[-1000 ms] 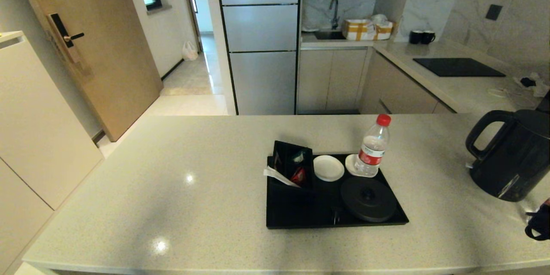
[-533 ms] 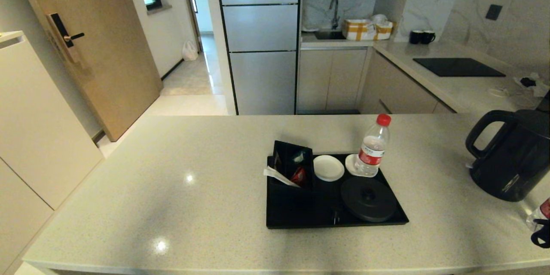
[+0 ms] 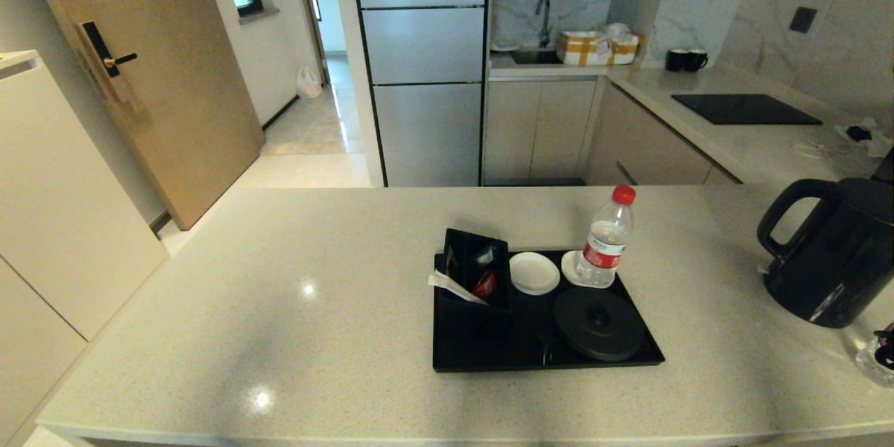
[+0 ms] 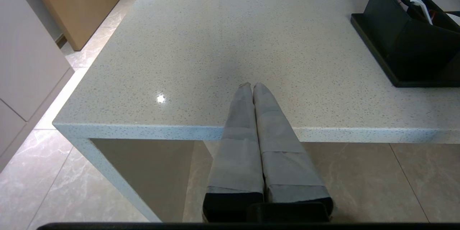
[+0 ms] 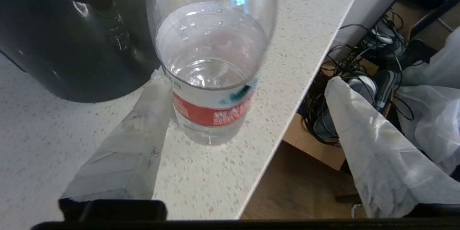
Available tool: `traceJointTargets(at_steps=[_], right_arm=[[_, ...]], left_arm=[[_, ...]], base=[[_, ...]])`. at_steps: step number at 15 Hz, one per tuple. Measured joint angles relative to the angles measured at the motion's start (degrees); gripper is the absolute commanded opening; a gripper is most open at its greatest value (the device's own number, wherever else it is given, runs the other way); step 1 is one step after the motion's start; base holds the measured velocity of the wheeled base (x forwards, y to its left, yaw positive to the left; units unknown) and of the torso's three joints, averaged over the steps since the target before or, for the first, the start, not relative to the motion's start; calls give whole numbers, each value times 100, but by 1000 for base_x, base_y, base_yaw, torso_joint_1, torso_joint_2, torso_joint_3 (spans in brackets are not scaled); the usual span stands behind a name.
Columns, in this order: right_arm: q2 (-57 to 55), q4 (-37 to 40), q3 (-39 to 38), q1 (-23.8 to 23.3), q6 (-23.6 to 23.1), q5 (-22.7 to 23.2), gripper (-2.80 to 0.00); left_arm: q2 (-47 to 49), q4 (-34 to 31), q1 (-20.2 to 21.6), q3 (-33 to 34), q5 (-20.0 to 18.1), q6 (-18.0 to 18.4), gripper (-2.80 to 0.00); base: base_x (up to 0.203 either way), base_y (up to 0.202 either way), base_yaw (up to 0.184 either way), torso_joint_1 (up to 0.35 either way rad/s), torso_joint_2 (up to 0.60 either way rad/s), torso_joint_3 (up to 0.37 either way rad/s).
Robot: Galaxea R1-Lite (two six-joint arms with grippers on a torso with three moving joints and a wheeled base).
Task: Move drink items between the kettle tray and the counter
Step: Return the bottled water to its original position
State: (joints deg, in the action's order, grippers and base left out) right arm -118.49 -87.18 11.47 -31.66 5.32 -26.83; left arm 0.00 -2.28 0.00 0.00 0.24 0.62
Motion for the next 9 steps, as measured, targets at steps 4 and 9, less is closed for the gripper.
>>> traceJointTargets(at_steps=[4, 9], right_arm=[[-324, 1, 275, -6, -14, 26, 0], [-604, 1, 717, -42, -185, 59, 0]], left_arm=[[0, 0, 0, 0, 0, 0, -280], [0, 0, 0, 0, -2, 0, -280]], base=[[0, 0, 0, 0, 0, 0], [0, 0, 0, 0, 0, 0]])
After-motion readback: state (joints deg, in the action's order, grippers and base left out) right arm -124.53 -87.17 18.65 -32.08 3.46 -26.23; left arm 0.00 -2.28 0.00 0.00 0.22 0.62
